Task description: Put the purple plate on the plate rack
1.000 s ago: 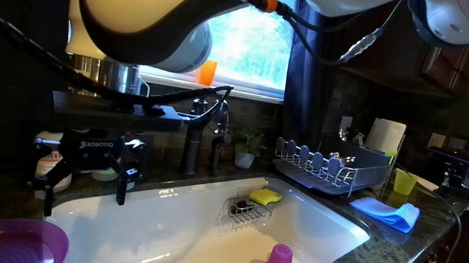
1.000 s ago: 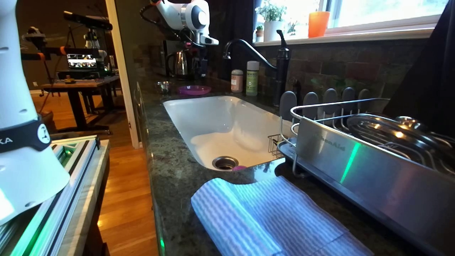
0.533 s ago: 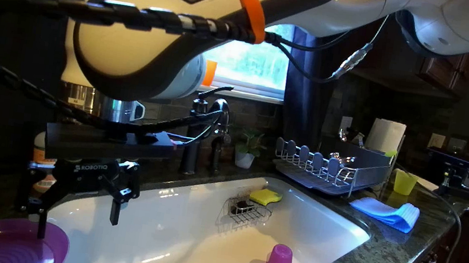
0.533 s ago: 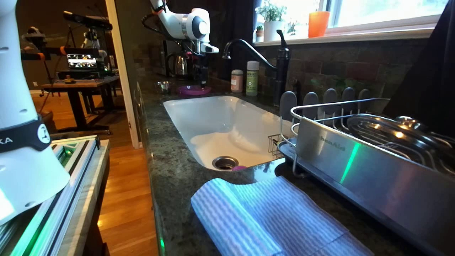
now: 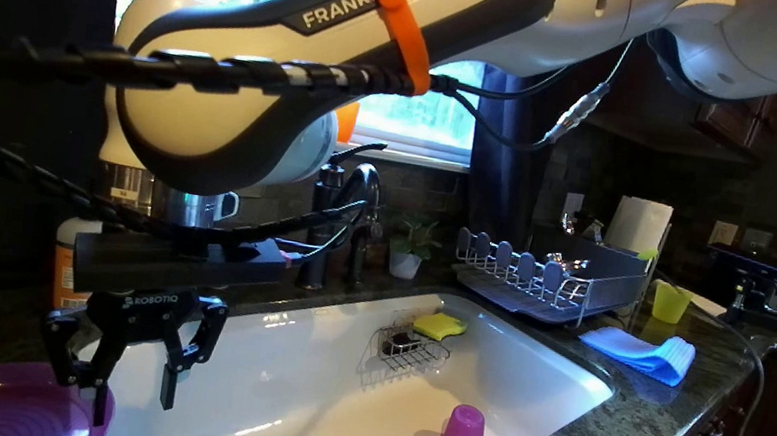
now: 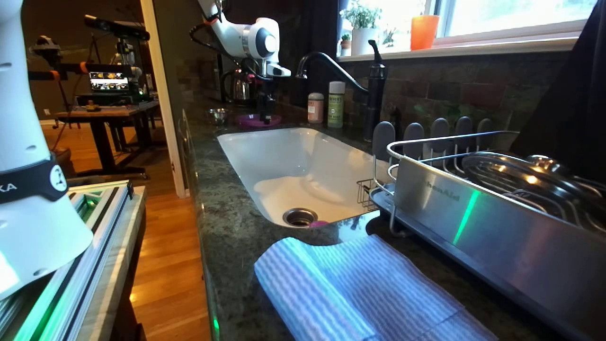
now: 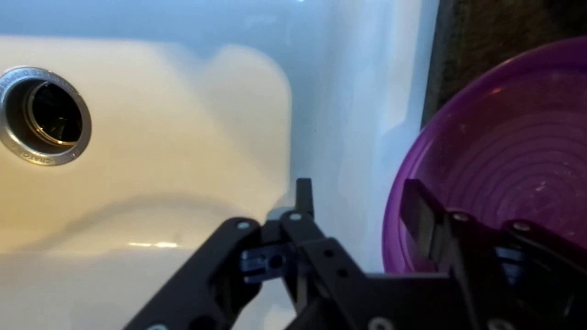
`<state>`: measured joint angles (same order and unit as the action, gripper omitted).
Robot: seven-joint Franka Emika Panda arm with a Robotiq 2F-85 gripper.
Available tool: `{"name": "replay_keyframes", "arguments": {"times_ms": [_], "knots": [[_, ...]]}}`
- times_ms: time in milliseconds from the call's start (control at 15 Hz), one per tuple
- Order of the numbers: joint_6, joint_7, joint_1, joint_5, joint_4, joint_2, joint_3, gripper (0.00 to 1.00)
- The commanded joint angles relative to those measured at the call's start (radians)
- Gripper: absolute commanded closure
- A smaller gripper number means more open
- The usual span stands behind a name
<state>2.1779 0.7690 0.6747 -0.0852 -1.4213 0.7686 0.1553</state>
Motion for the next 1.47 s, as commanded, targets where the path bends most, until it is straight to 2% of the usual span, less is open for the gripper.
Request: {"name": "replay_keyframes", "arguments": {"times_ms": [0,133,333,400,600,1000,1200,1400], "knots": [[0.034,0.011,0.008,0.029,0.005,0.020,-0.005,0.48],[0.040,0.012,0.009,0.032,0.008,0.025,-0.006,0.47],[0.057,0.013,0.010,0.038,0.011,0.032,-0.008,0.59],[0.065,0.015,0.011,0.039,0.012,0.034,-0.009,0.77],[0.080,0.022,0.015,0.036,0.014,0.036,-0.014,1.00],[0.100,0.036,0.023,0.022,0.008,0.004,-0.025,0.99],[0.147,0.039,0.009,0.015,-0.037,-0.073,-0.011,1.00],[0.108,0.042,0.005,0.010,-0.083,-0.165,-0.013,0.99]]}}
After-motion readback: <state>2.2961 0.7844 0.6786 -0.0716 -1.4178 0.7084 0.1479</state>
